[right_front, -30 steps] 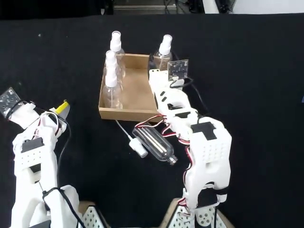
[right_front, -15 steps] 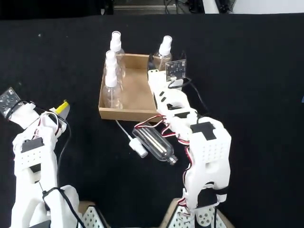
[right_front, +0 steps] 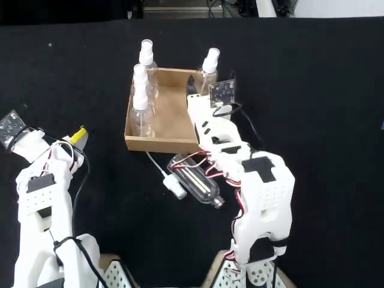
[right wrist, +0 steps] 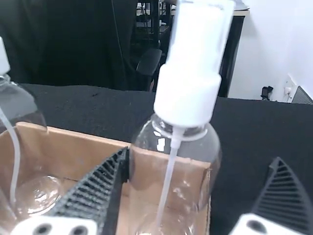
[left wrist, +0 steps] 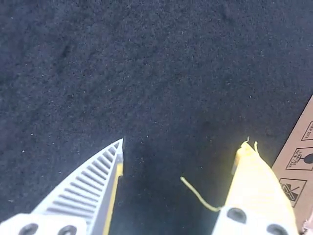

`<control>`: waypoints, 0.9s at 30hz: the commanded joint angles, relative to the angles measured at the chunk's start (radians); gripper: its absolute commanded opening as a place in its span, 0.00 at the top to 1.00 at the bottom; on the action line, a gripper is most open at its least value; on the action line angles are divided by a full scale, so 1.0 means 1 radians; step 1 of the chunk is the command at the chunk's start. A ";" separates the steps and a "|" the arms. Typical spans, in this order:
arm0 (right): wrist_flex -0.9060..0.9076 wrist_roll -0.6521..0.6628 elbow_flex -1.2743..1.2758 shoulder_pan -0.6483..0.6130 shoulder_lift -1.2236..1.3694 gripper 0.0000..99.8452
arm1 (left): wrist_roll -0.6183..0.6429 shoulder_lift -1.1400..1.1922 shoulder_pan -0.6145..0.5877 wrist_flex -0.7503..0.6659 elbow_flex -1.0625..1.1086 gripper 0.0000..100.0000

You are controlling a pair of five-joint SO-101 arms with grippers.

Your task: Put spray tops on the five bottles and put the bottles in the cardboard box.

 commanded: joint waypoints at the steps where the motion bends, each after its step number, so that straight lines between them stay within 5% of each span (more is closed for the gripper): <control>1: -0.011 0.003 0.007 -0.008 -0.091 0.62 | 0.008 -0.011 -0.008 -0.018 -0.007 0.66; 27: -0.009 -0.005 0.025 0.023 -0.165 0.62 | 0.008 -0.011 -0.007 -0.020 -0.008 0.66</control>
